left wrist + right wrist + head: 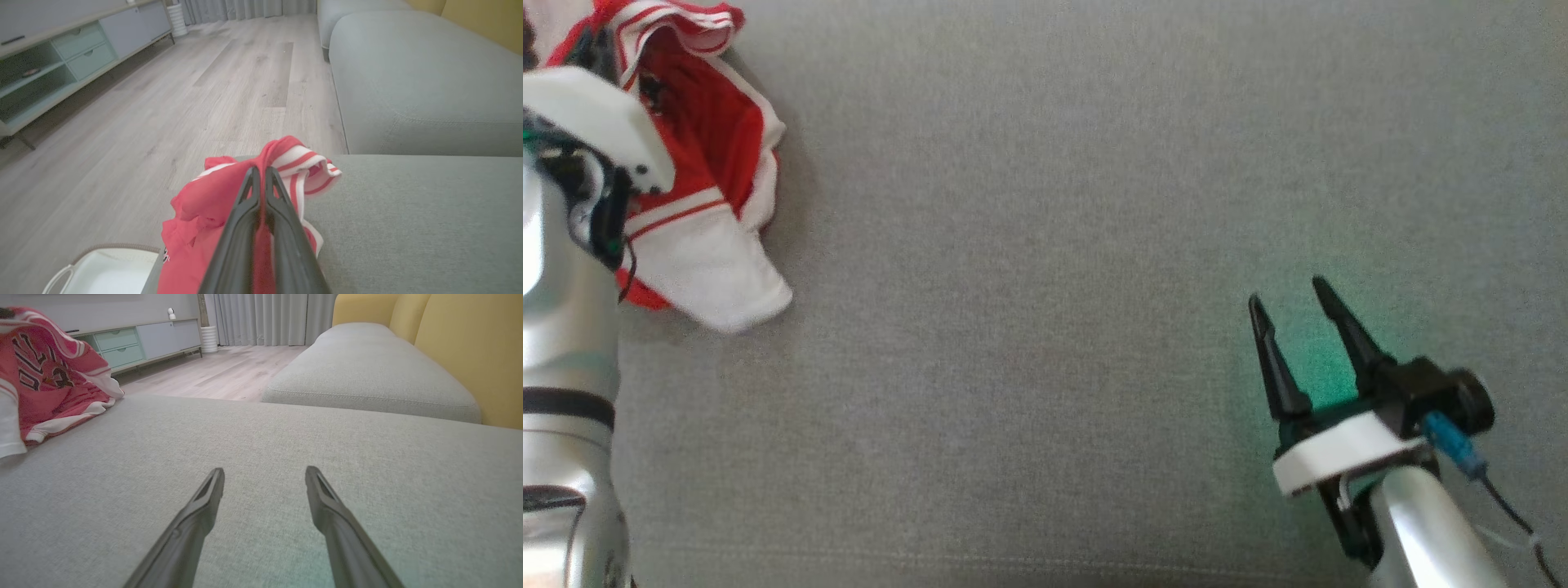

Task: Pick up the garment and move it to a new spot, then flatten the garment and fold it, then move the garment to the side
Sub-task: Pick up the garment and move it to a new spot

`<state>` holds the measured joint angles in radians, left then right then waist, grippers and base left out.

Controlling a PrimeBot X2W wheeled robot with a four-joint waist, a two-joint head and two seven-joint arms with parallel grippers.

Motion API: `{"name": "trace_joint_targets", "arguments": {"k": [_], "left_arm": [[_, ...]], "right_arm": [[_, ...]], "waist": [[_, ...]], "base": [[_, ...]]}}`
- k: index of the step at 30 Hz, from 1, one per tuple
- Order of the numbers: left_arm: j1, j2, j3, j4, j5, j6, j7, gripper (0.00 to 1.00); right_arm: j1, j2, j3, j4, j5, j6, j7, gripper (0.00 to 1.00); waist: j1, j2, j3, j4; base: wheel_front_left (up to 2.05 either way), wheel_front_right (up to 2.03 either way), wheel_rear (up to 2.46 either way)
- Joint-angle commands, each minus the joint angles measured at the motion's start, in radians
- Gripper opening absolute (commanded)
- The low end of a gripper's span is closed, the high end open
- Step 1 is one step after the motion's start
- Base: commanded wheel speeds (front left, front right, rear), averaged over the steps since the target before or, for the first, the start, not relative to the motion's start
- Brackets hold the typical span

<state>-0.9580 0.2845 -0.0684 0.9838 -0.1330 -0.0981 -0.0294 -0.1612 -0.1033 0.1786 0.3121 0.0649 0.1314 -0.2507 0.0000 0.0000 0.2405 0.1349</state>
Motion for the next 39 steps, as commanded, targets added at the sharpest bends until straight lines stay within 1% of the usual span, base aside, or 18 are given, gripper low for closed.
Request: {"name": "trace_joint_targets", "arguments": {"k": [1,4,5,7,9,12,14,16,18,21,25,28,31,32,35,39], "left_arm": [[-0.045,0.05,0.001,-0.066,-0.003,-0.008,0.005,0.0],[-0.037,0.024,-0.031,-0.164,-0.038,-0.026,0.046,0.0],[-0.037,0.024,-0.031,-0.164,-0.038,-0.026,0.046,0.0],[-0.023,0.009,-0.06,-0.254,-0.076,-0.031,0.09,0.0],[0.003,0.004,-0.114,-0.373,-0.124,-0.032,0.145,0.0],[0.061,0.028,-0.196,-0.586,-0.211,-0.032,0.245,0.0],[0.105,0.043,-0.226,-0.727,-0.282,-0.032,0.319,0.0],[0.151,0.046,-0.24,-0.855,-0.354,-0.032,0.391,0.0],[0.192,0.034,-0.241,-0.968,-0.426,-0.032,0.452,0.0],[0.237,-0.001,-0.25,-1.112,-0.53,-0.025,0.536,0.0],[0.259,-0.044,-0.251,-1.26,-0.651,0.006,0.623,0.0],[0.26,-0.065,-0.239,-1.327,-0.723,0.034,0.666,0.0],[0.257,-0.054,-0.219,-1.346,-0.747,0.055,0.695,0.0],[0.26,-0.036,-0.208,-1.327,-0.74,0.061,0.702,0.0],[0.266,0.019,-0.21,-1.261,-0.659,0.045,0.681,0.0],[0.274,0.049,-0.23,-1.13,-0.576,0.023,0.615,0.0]], "right_arm": [[0.012,0.013,0.013,-0.024,0.01,-0.001,-0.011,1.0],[0.043,0.025,0.003,-0.02,0.018,-0.001,-0.011,1.0],[0.043,0.025,0.003,-0.02,0.018,-0.001,-0.011,1.0],[0.06,0.031,-0.003,-0.019,0.022,-0.001,-0.011,1.0],[0.072,0.037,-0.008,-0.02,0.025,-0.001,-0.011,1.0],[0.082,0.043,-0.014,-0.025,0.03,-0.001,-0.011,1.0],[0.085,0.046,-0.013,-0.028,0.033,-0.001,-0.011,1.0],[0.085,0.049,-0.011,-0.031,0.037,-0.001,-0.011,1.0],[0.084,0.051,-0.007,-0.032,0.042,-0.001,-0.011,1.0],[0.084,0.052,0.002,-0.031,0.048,-0.001,-0.011,1.0],[0.075,0.053,0.016,-0.033,0.067,-0.001,-0.011,1.0],[0.073,0.053,0.016,-0.033,0.074,-0.001,-0.011,1.0],[0.074,0.053,0.016,-0.031,0.077,-0.001,-0.011,1.0],[0.075,0.053,0.017,-0.032,0.079,-0.001,-0.011,1.0],[0.074,0.053,0.02,-0.034,0.083,-0.001,-0.011,1.0],[0.063,0.053,0.03,-0.037,0.089,-0.001,-0.011,1.0]], "waist": [[0.0,0.0,-0.061,0.005],[0.0,0.0,-0.111,0.002],[0.0,0.0,-0.111,0.002],[0.0,0.0,-0.138,-0.003],[0.0,0.0,-0.161,-0.014],[0.0,0.0,-0.182,-0.038],[0.0,0.0,-0.189,-0.058],[0.0,0.0,-0.191,-0.082],[0.0,0.0,-0.193,-0.11],[0.0,0.0,-0.19,-0.153],[0.0,0.0,-0.182,-0.22],[0.0,0.0,-0.182,-0.265],[0.0,0.0,-0.183,-0.307],[0.0,0.0,-0.183,-0.333],[0.0,0.0,-0.178,-0.37],[0.0,0.0,-0.159,-0.412]], "base": [[0.0,0.0,0.0],[0.0,0.0,0.0],[0.0,0.0,0.0],[0.0,0.0,0.0],[0.0,0.0,0.0],[0.0,0.0,0.0],[0.0,0.0,0.0],[0.0,0.0,0.0],[0.0,0.0,0.0],[0.0,0.0,0.0],[0.0,0.0,0.0],[0.0,0.0,0.0],[0.0,0.0,0.0],[0.0,0.0,0.0],[0.0,0.0,0.0],[0.0,0.0,0.0]]}}
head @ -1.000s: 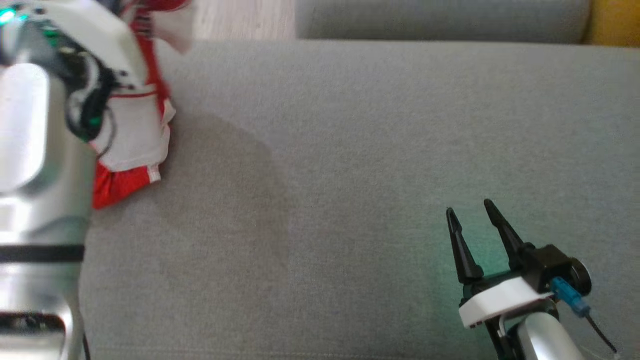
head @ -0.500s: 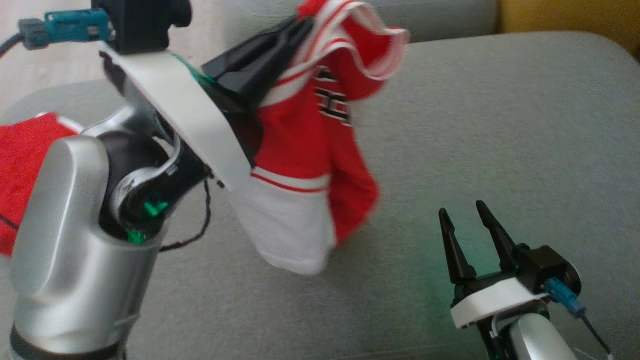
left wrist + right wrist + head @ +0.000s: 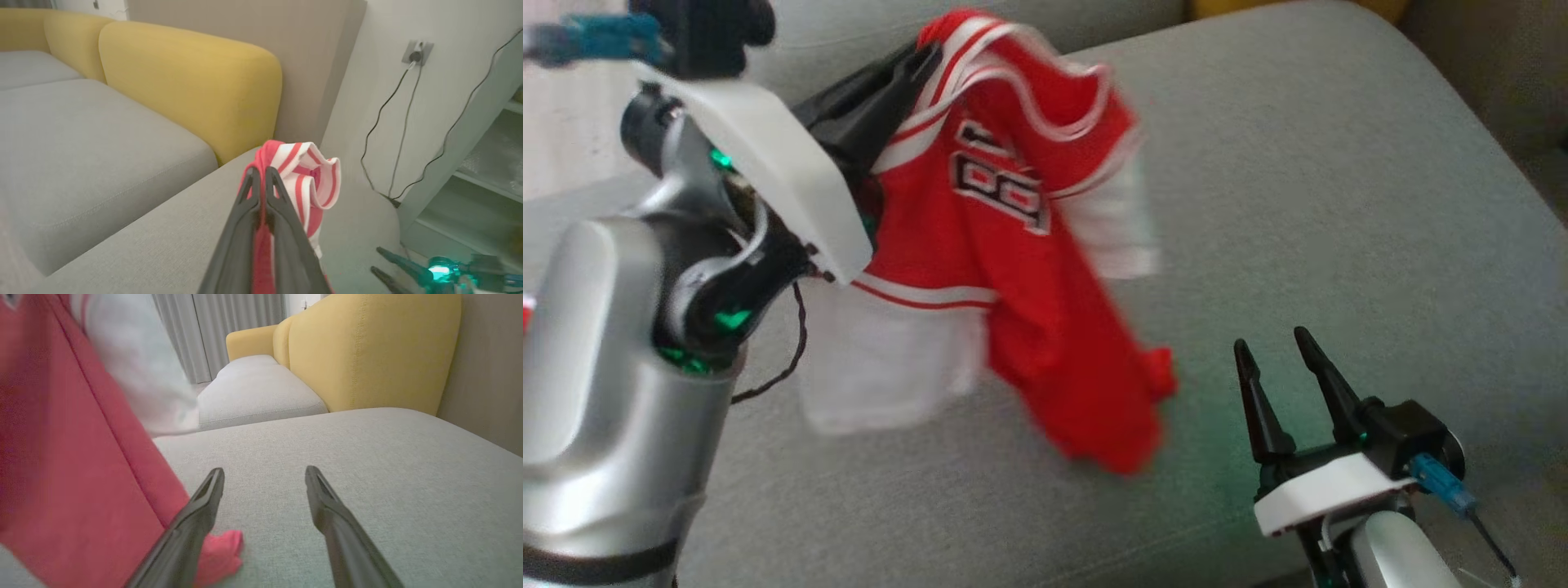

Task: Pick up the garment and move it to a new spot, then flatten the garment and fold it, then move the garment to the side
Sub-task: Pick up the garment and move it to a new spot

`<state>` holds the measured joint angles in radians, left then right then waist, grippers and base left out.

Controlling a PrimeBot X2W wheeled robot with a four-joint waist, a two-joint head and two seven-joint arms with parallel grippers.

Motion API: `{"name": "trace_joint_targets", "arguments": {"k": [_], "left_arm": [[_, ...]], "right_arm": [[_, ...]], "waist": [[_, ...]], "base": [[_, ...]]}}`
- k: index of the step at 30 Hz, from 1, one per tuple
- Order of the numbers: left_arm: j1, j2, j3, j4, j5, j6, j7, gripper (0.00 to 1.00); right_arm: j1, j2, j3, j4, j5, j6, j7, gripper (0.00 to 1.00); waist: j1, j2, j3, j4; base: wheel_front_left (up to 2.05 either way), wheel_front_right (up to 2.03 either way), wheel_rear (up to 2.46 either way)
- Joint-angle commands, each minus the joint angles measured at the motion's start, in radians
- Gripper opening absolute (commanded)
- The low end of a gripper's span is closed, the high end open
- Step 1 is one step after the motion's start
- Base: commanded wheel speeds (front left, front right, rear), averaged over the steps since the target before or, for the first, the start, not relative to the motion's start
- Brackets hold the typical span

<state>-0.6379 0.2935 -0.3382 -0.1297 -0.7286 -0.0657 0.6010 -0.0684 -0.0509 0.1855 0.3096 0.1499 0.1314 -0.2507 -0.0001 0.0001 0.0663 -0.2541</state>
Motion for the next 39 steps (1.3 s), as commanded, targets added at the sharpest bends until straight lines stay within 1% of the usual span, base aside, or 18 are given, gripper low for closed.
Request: {"name": "trace_joint_targets", "arguments": {"k": [1,7,9,10,13,14,15,16,20,23,26,31,35,39], "left_arm": [[-0.049,0.042,0.034,0.026,0.041,-0.015,-0.041,0.0],[-0.085,0.046,-0.019,0.313,0.165,-0.038,-0.21,0.0],[-0.103,0.03,-0.031,0.411,0.173,-0.045,-0.273,0.0],[-0.103,0.03,-0.031,0.411,0.173,-0.045,-0.273,0.0],[-0.129,-0.008,-0.023,0.545,0.168,-0.05,-0.381,0.0],[-0.137,-0.017,-0.019,0.589,0.17,-0.049,-0.414,0.17],[-0.146,-0.021,-0.018,0.628,0.181,-0.047,-0.451,0.44],[-0.156,-0.021,-0.022,0.663,0.201,-0.041,-0.489,1.0],[-0.183,-0.011,-0.039,0.777,0.274,-0.006,-0.615,1.0],[-0.184,-0.013,-0.038,0.829,0.294,0.019,-0.691,1.0],[-0.16,-0.031,-0.031,0.841,0.289,0.032,-0.758,1.0],[-0.053,-0.082,-0.001,0.769,0.26,0.074,-0.839,1.0],[0.098,-0.127,0.021,0.653,0.247,0.115,-0.859,1.0],[0.264,-0.159,0.015,0.523,0.281,0.157,-0.862,1.0]], "right_arm": [[-0.033,0.001,0.024,-0.036,0.006,-0.001,-0.011,1.0],[-0.056,0.001,0.032,-0.041,0.021,-0.001,-0.011,1.0],[-0.064,0.001,0.037,-0.043,0.028,-0.001,-0.011,1.0],[-0.064,0.001,0.037,-0.043,0.028,-0.001,-0.011,1.0],[-0.072,0.001,0.044,-0.045,0.039,-0.001,-0.011,1.0],[-0.075,0.001,0.047,-0.046,0.042,-0.001,-0.011,1.0],[-0.078,0.001,0.05,-0.047,0.045,-0.001,-0.011,1.0],[-0.079,0.001,0.053,-0.047,0.048,-0.001,-0.011,1.0],[-0.08,0.001,0.054,-0.05,0.057,-0.001,-0.011,1.0],[-0.073,0.001,0.052,-0.045,0.057,-0.001,-0.011,1.0],[-0.06,0.001,0.041,-0.042,0.05,-0.001,-0.011,1.0],[-0.034,0.001,0.009,-0.046,0.019,-0.001,-0.011,1.0],[-0.01,0.001,-0.025,-0.057,-0.017,-0.001,-0.011,1.0],[0.016,0.001,-0.062,-0.07,-0.047,-0.001,-0.011,1.0]], "waist": [[0.0001,-0.0001,0.022,-0.032],[0.0001,-0.0001,0.07,-0.076],[0.0001,-0.0001,0.087,-0.087],[0.0001,-0.0001,0.087,-0.087],[0.0001,-0.0001,0.11,-0.098],[0.0001,-0.0001,0.116,-0.101],[0.0001,-0.0001,0.12,-0.104],[0.0001,-0.0001,0.124,-0.106],[0.0001,-0.0001,0.127,-0.1],[0.0001,-0.0001,0.113,-0.084],[0.0001,-0.0001,0.09,-0.059],[0.0001,-0.0001,0.045,-0.004],[0.0001,-0.0001,0.011,0.044],[0.0001,-0.0001,-0.013,0.095]], "base": [[0.0,0.0,0.0],[0.0,0.0,0.0],[0.0,0.0,0.0],[0.0,0.0,0.0],[0.0,0.0,0.0],[0.0,0.0,0.0],[0.0,0.0,0.0],[0.0,0.0,0.0],[0.0,0.0,0.0],[0.0,0.0,0.0],[0.0,0.0,0.0],[0.0,0.0,0.0],[0.0,0.0,0.0],[0.0,0.0,0.0]]}}
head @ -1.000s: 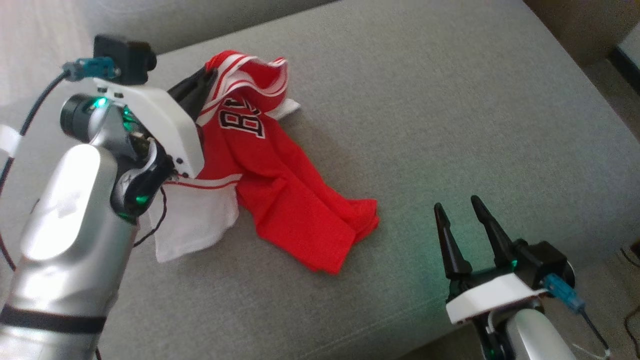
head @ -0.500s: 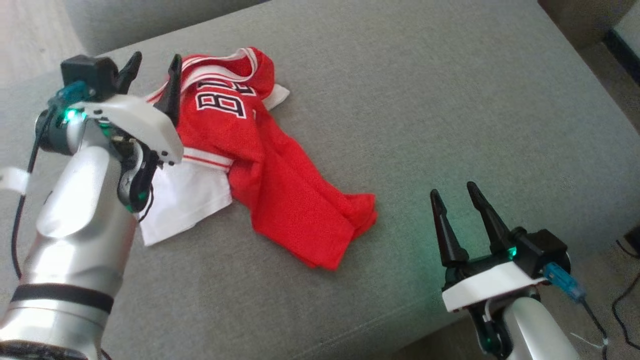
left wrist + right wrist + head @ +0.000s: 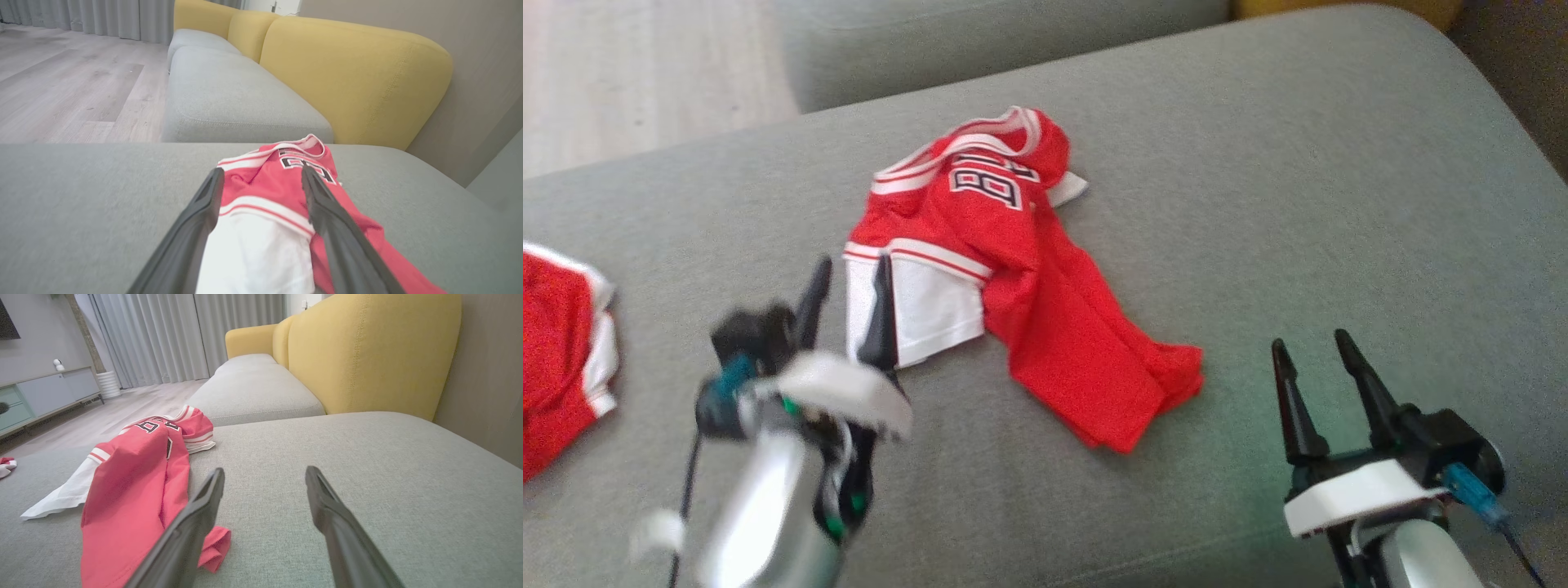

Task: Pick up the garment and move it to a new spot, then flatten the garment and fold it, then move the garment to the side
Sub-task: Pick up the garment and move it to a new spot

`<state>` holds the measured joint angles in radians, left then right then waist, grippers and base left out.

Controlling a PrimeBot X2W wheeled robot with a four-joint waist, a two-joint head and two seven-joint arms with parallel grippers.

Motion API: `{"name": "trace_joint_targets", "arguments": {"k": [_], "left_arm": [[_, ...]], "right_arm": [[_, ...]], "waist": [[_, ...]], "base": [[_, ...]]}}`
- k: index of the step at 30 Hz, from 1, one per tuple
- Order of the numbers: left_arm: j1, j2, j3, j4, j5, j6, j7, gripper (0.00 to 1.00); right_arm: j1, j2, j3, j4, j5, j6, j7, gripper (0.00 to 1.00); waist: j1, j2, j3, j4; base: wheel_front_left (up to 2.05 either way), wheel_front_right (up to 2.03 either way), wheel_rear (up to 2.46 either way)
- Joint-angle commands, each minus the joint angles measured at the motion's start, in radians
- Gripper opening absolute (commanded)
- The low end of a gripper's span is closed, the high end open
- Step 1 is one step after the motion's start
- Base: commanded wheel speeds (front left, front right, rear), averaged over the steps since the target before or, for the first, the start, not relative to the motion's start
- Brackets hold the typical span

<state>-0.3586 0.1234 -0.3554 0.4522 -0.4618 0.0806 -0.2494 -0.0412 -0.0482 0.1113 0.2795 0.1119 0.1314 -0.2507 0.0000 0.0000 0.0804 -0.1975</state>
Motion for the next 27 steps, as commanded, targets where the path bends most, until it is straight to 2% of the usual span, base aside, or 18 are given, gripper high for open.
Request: {"name": "trace_joint_targets", "arguments": {"k": [1,5,8,15,27], "left_arm": [[0.026,0.002,0.037,-0.097,0.023,0.023,-0.012,1.0],[0.179,-0.028,0.068,-0.226,0.061,0.055,-0.012,1.0],[0.27,-0.039,0.097,-0.268,0.082,0.053,-0.012,1.0],[0.397,-0.049,0.176,-0.302,0.155,0.014,-0.012,1.0],[0.492,-0.065,0.252,-0.335,0.249,-0.041,-0.012,1.0]], "right_arm": [[-0.005,-0.002,0.004,-0.044,-0.017,-0.001,-0.011,1.0],[0.028,-0.002,-0.033,-0.069,-0.055,-0.001,-0.011,1.0],[0.052,-0.002,-0.051,-0.081,-0.072,-0.001,-0.011,1.0],[0.1,-0.002,-0.086,-0.096,-0.084,-0.001,-0.011,1.0],[0.131,-0.002,-0.098,-0.08,-0.089,-0.001,-0.011,1.0]], "waist": [[0.0,0.0,-0.033,0.05],[0.0,0.0,-0.056,0.101],[0.0,0.0,-0.069,0.139],[0.0,0.0,-0.088,0.212],[0.0,0.0,-0.115,0.251]], "base": [[0.0,0.0,0.0],[0.0,0.0,0.0],[0.0,0.0,0.0],[0.0,0.0,0.0],[0.0,0.0,0.0]]}}
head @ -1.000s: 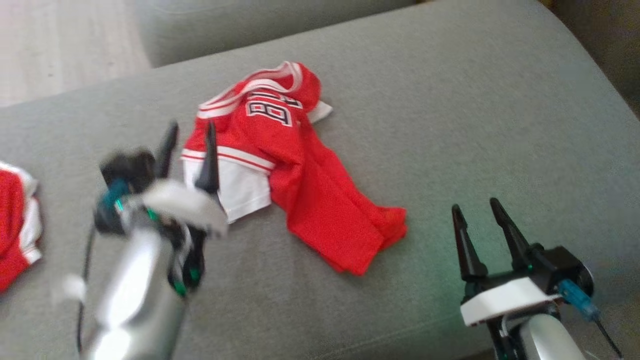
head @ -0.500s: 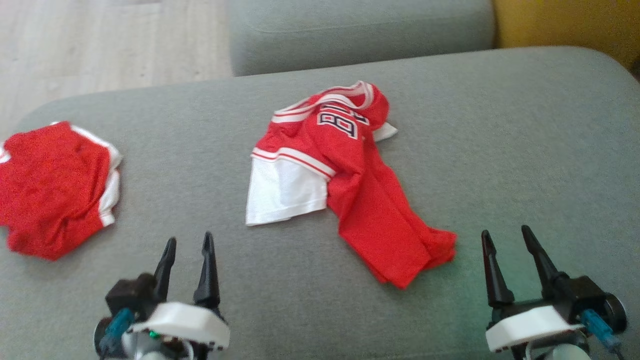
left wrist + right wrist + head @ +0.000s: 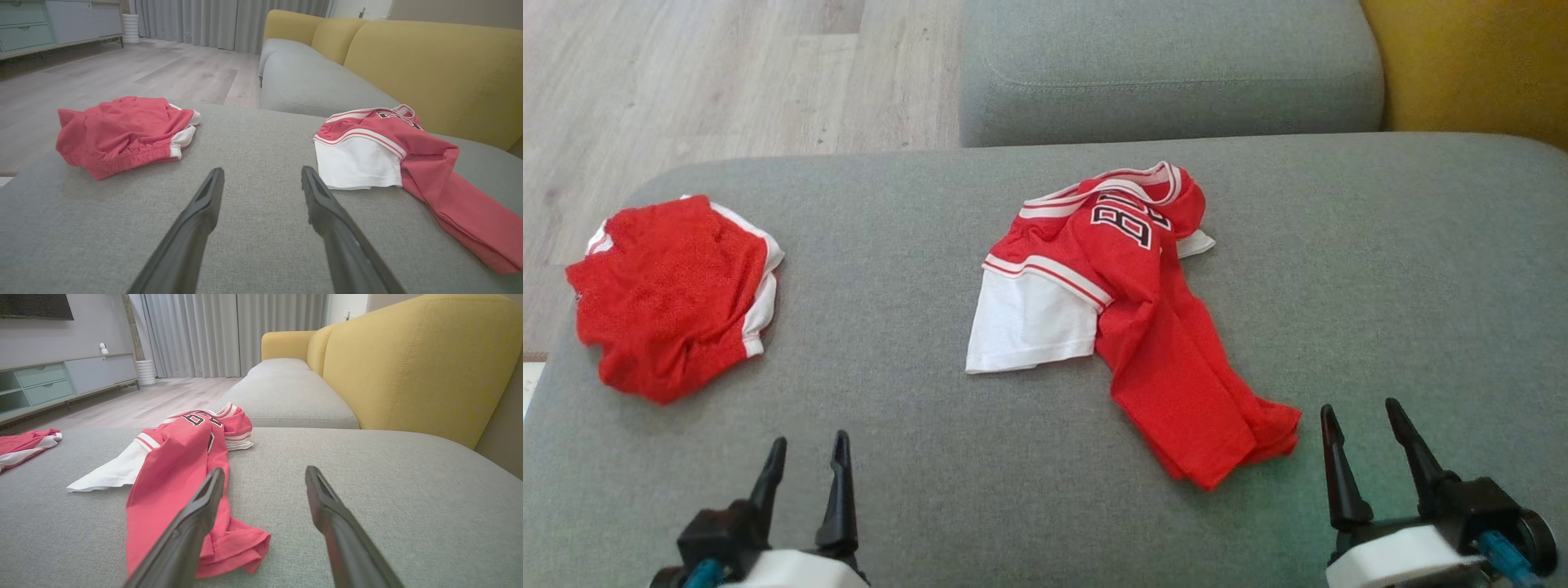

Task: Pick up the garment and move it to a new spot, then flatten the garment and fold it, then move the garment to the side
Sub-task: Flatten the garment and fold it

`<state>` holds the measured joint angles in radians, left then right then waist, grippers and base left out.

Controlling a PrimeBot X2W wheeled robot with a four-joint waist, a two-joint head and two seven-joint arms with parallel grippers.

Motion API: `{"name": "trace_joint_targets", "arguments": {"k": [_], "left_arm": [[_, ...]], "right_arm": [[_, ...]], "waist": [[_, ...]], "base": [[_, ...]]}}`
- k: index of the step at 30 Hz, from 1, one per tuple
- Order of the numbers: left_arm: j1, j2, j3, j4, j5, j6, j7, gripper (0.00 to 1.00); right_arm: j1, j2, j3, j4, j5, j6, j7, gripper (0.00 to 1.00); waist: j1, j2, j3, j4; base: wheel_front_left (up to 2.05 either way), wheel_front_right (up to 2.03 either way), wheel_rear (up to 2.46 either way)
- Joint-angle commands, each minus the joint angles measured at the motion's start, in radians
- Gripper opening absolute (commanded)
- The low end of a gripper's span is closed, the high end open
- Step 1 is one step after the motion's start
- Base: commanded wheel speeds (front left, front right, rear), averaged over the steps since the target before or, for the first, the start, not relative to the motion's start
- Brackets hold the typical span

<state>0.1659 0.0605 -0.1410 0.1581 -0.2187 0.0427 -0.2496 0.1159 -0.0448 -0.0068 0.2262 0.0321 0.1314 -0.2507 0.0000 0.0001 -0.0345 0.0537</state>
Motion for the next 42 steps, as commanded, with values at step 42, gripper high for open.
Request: {"name": "trace_joint_targets", "arguments": {"k": [42], "left_arm": [[-0.587,-0.01,-0.554,0.43,-0.454,0.036,0.113,1.0]], "right_arm": [[-0.161,-0.005,0.105,-0.008,0.03,-0.001,-0.011,1.0]], "waist": [[0.0,-0.0001,0.157,-0.261]], "base": [[0.0,0.0,0.0]]}}
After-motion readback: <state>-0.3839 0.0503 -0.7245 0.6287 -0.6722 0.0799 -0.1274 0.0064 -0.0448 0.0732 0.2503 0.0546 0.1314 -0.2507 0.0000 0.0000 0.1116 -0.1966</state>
